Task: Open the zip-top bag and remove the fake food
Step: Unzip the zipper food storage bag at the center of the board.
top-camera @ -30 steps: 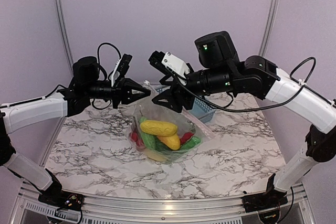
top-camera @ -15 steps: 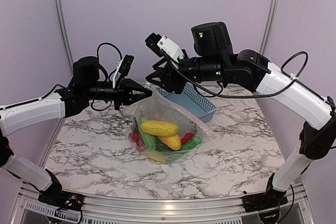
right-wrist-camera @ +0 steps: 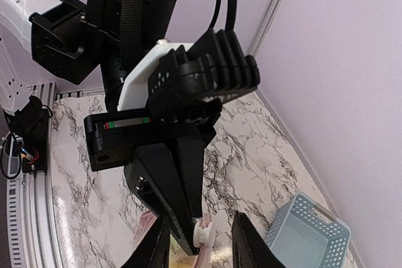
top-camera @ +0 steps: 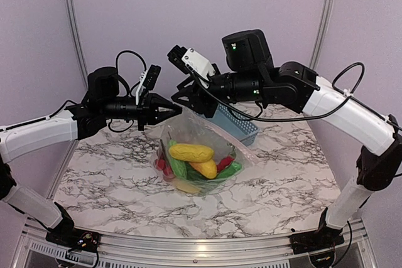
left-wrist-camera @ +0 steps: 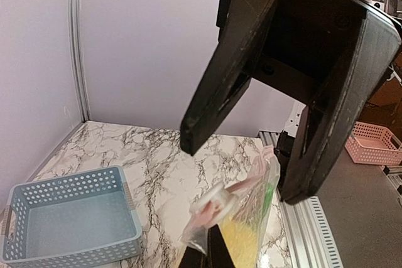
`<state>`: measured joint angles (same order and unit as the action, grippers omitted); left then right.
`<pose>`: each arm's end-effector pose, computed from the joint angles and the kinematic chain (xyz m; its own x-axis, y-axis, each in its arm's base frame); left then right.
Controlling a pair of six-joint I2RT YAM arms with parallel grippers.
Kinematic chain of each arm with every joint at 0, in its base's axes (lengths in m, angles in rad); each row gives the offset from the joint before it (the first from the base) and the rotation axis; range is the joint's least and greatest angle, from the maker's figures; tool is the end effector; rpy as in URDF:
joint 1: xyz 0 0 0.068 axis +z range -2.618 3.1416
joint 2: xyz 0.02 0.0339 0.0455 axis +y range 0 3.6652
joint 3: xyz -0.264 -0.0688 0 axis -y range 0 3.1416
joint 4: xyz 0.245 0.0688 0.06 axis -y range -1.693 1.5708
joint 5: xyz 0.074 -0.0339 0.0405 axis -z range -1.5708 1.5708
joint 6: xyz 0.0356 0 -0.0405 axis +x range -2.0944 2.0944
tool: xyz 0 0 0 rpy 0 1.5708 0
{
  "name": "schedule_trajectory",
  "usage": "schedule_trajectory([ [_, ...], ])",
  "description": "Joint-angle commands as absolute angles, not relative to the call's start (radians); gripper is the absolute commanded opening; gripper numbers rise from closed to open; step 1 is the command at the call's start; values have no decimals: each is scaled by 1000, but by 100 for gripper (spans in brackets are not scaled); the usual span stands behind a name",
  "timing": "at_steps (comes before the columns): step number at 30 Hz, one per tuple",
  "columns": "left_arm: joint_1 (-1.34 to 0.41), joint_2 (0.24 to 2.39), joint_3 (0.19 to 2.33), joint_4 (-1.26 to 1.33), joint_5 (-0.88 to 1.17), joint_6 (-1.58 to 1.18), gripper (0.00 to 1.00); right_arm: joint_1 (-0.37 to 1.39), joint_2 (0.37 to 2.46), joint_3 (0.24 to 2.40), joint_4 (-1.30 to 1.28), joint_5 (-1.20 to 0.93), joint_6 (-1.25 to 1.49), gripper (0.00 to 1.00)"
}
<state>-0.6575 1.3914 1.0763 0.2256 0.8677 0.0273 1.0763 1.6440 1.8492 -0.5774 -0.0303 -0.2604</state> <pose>0.2375 -0.2177 0.3457 -0.0435 0.0559 -0.9975 0.9981 0.0459 -0.0410 0.1742 0.3253 0.4456 0.0632 -0.4251 -0.9030 -0.9075 0.3520 -0.2292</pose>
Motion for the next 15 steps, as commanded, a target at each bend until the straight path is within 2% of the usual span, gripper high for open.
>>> schedule_trajectory([
  [1,-664,1367,1110,224,860,39,0,1086,1666,1870,-578,-5,-246,31],
  [15,-666,1365,1108,215,849,50,0,1091,1676,1863,-571,51,-244,23],
])
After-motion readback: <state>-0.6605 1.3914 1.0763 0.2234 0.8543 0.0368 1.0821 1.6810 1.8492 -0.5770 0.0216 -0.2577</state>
